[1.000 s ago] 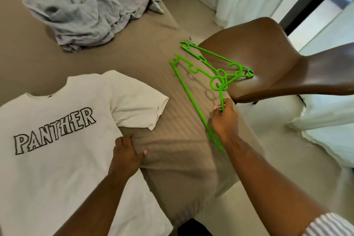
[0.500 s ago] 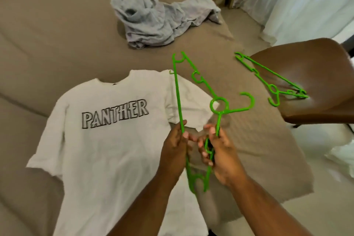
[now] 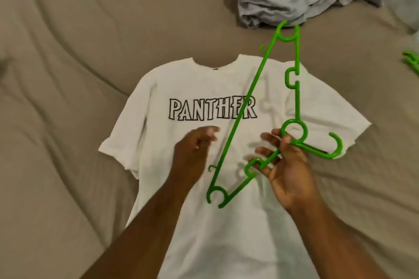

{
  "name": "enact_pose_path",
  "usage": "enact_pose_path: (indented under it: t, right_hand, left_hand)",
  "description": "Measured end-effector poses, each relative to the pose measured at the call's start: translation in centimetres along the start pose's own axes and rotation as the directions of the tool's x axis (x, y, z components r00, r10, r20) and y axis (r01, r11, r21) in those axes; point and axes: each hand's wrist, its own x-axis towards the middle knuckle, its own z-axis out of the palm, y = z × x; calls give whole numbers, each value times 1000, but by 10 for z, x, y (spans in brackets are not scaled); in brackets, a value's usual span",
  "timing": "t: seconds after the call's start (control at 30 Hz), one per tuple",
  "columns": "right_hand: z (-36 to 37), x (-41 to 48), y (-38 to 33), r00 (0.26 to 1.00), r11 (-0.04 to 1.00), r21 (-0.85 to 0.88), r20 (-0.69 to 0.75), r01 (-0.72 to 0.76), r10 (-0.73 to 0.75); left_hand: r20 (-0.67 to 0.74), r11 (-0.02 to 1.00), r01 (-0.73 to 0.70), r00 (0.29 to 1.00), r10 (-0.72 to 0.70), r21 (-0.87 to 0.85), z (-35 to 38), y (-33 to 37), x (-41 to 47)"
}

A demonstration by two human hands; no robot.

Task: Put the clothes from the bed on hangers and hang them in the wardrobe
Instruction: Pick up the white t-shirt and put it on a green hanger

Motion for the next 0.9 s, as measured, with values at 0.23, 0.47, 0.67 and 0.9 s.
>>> enact_pose_path:
  t: [0.23, 0.47, 0.67, 0.9]
  right_hand:
    - [-3, 39, 1, 962, 871, -485, -264, -78, -61]
    - [6, 57, 3, 901, 773, -619, -403, -138, -161]
    - [-17, 57, 8, 908, 723, -678, -377, -134, -185]
    - [-63, 31, -5, 876, 818, -573, -419, -52, -239]
  left_hand:
    - [-470, 758, 573, 786, -402, 310, -45, -74, -3]
    - [-495, 787, 474, 832, -252, 396, -49, -81, -10]
    - [-449, 892, 413, 843, -298, 183, -47, -72, -20]
    - [-399, 872, 479, 823, -404, 106, -61, -71, -61]
